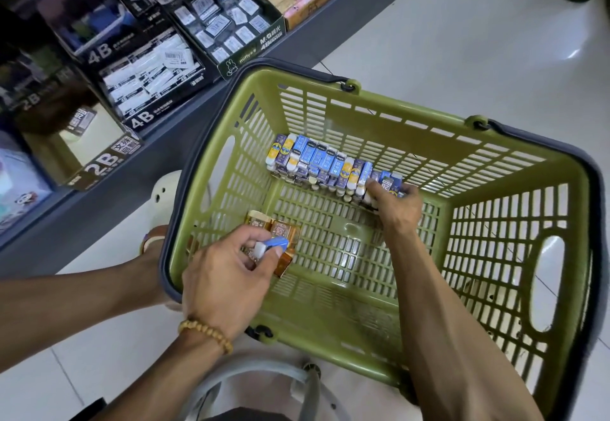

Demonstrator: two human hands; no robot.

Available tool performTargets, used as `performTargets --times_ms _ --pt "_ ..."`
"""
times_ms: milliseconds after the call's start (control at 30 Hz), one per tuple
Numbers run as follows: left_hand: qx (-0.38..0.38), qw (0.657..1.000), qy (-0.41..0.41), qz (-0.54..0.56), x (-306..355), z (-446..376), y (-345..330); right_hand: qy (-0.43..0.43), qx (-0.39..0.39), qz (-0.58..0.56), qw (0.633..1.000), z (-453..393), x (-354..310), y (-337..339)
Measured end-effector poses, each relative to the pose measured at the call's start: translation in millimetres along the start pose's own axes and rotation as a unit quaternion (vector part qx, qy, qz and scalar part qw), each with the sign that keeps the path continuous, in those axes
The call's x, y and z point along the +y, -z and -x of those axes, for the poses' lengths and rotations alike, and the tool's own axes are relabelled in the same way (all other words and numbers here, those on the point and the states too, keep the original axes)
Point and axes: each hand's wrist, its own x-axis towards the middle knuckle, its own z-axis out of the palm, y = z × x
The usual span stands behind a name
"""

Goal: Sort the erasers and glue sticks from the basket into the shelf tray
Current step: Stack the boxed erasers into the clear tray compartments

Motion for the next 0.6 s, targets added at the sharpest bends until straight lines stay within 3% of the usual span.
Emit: performTargets --times_ms 200,333,600 --pt "-0.004 1.0 -0.002 -0.002 1.2 -1.0 0.6 -0.018 -0.052 -0.028 0.998 -11.2 -2.1 6.7" --pt "-0.003 1.0 -0.004 0.003 1.5 -1.8 0.8 0.023 -0.031 0.003 0.999 -15.6 -2.6 3.2" --pt "0.0 1.0 -0.008 0.018 0.8 -2.6 2.0 0.006 -0.04 -0.067 0.997 -16.9 -6.7 9.1"
